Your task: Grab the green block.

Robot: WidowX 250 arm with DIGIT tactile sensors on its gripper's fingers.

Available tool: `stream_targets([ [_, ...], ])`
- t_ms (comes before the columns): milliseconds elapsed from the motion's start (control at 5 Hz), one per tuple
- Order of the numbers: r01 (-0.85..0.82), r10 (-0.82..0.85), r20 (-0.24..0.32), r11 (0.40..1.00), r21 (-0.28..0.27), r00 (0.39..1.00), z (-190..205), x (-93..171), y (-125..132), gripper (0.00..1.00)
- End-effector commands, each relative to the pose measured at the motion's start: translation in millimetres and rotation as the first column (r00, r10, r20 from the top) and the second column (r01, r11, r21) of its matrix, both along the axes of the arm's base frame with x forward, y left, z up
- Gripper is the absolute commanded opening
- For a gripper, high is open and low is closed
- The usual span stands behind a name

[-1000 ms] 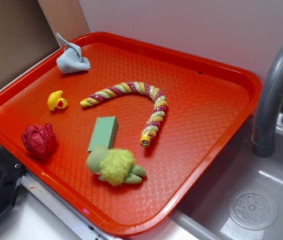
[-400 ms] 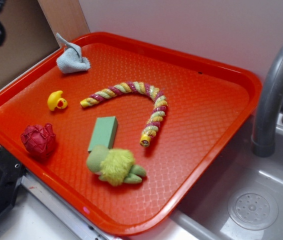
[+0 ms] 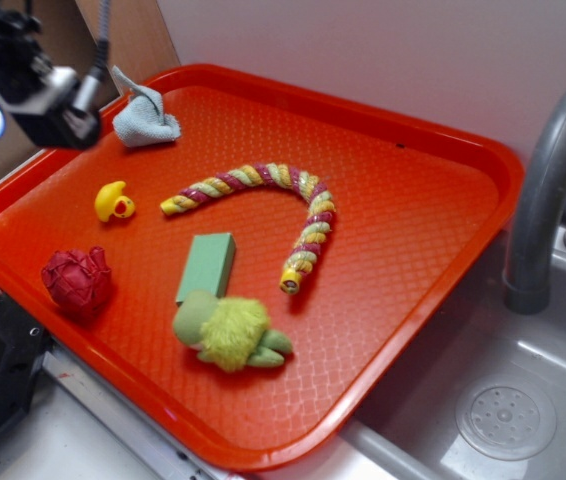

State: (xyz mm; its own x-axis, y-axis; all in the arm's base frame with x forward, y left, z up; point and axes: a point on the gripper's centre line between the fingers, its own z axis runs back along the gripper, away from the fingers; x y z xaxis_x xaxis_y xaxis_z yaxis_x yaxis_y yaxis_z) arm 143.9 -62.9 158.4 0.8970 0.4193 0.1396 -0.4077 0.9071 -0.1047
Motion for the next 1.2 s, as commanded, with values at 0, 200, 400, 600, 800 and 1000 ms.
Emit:
stream_targets([
  [0,-0.024,0.025,0.019,0.999,-0.040,1.000,-50,31,-14,1.00],
  [200,-0.006,0.006,0.007,0.999,-0.034,1.000,-73,42,-20,1.00],
  [400,-0.015,0.015,-0.022,1.000,-0.023,1.000,-97,49,-22,1.00],
  [600,0.010,-0.010,-0.060,1.000,-0.001,0.998,-121,56,-22,1.00],
  [800,0.030,-0.031,-0.095,0.999,-0.013,0.995,-138,58,-20,1.00],
  [1000,0.033,-0.034,-0.109,0.999,-0.018,0.993,-150,61,-18,1.00],
])
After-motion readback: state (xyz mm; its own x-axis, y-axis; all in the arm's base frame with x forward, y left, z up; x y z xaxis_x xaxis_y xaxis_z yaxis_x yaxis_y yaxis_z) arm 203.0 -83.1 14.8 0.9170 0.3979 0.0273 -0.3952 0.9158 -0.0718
